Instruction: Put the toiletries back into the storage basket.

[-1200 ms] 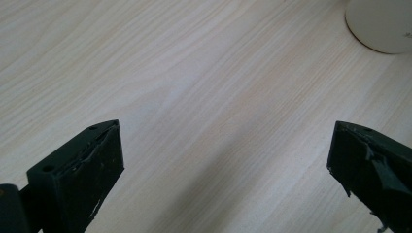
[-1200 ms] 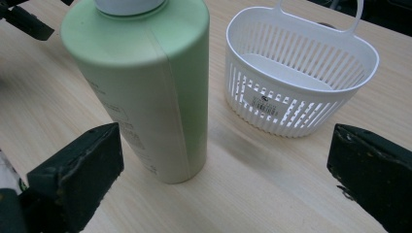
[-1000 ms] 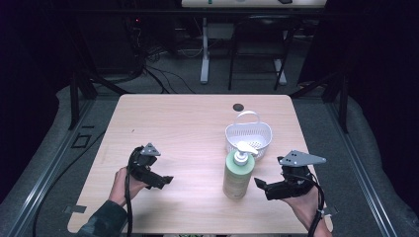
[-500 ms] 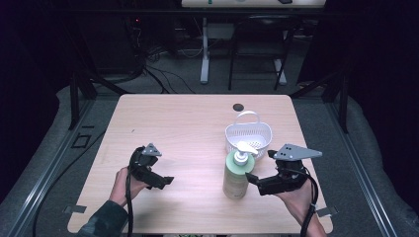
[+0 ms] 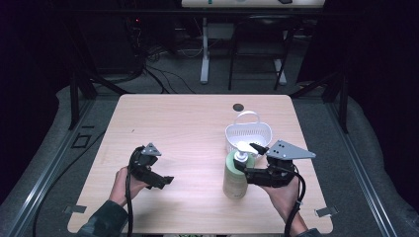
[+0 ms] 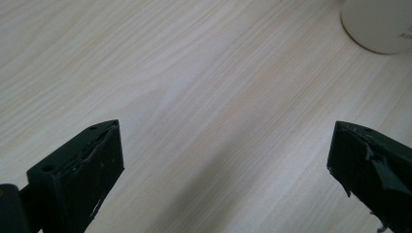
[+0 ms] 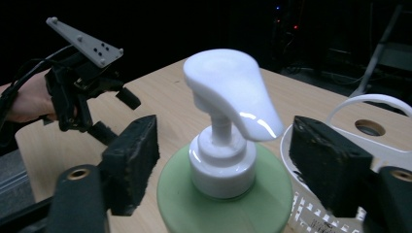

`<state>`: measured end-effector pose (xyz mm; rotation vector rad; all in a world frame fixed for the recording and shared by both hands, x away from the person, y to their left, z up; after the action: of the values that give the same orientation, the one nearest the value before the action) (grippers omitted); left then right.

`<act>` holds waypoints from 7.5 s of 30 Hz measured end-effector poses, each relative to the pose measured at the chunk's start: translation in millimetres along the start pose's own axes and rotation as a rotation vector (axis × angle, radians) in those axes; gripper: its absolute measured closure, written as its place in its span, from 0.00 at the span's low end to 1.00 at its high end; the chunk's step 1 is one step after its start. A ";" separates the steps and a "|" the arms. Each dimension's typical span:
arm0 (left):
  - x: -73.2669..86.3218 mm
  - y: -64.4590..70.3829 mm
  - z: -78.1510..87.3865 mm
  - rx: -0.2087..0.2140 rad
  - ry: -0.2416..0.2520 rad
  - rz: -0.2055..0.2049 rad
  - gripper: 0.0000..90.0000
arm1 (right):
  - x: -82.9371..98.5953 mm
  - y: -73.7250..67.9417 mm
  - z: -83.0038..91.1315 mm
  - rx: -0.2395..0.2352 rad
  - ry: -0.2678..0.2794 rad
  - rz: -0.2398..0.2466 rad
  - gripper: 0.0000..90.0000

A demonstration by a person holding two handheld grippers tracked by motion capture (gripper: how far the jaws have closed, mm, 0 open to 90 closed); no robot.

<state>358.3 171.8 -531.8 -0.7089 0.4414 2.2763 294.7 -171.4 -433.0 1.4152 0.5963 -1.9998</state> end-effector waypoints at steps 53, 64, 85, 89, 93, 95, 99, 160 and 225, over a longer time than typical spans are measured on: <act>-1.4 -1.7 -3.7 -0.005 -0.011 -0.007 0.00 | -20.1 0.9 12.3 0.019 0.117 0.051 0.75; -9.0 9.2 -11.1 0.004 -0.014 -0.036 0.00 | -28.3 2.3 19.7 0.015 0.118 0.048 0.76; -6.8 5.8 -9.1 -0.008 -0.014 -0.023 0.00 | -38.6 11.7 32.1 0.044 0.128 0.056 0.76; -6.8 5.9 -10.1 -0.009 -0.015 -0.022 0.00 | -39.4 12.0 32.1 0.042 0.138 0.054 0.76; -6.8 6.3 -9.4 -0.010 -0.013 -0.025 0.00 | -40.7 11.8 33.3 0.044 0.164 0.057 0.75; -6.6 5.7 -9.4 -0.007 -0.016 -0.024 0.00 | -41.6 12.0 34.1 0.044 0.183 0.051 0.75; -6.6 5.4 -10.0 -0.011 -0.019 -0.025 0.00 | -44.5 13.0 36.1 0.046 0.218 0.044 0.75; -5.5 2.8 -12.6 0.000 -0.034 -0.028 0.00 | -79.4 36.7 52.6 0.080 0.353 0.024 0.75; -3.9 -0.7 -12.6 0.006 -0.042 -0.020 0.00 | -142.5 70.5 62.3 0.153 0.380 0.042 0.75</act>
<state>365.7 164.1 -539.6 -0.6585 0.4193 2.2662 337.0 -231.7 -279.0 1.9064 0.5758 -1.7850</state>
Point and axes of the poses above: each handheld gripper's, and its own axes: z roughly backward along the jaws, x roughly out of its underside, y roughly to its right, the point moved 3 cm from there along -z, roughly forward along the jaws, and after that the axes turned 3 degrees about z, right-handed, at the moved point
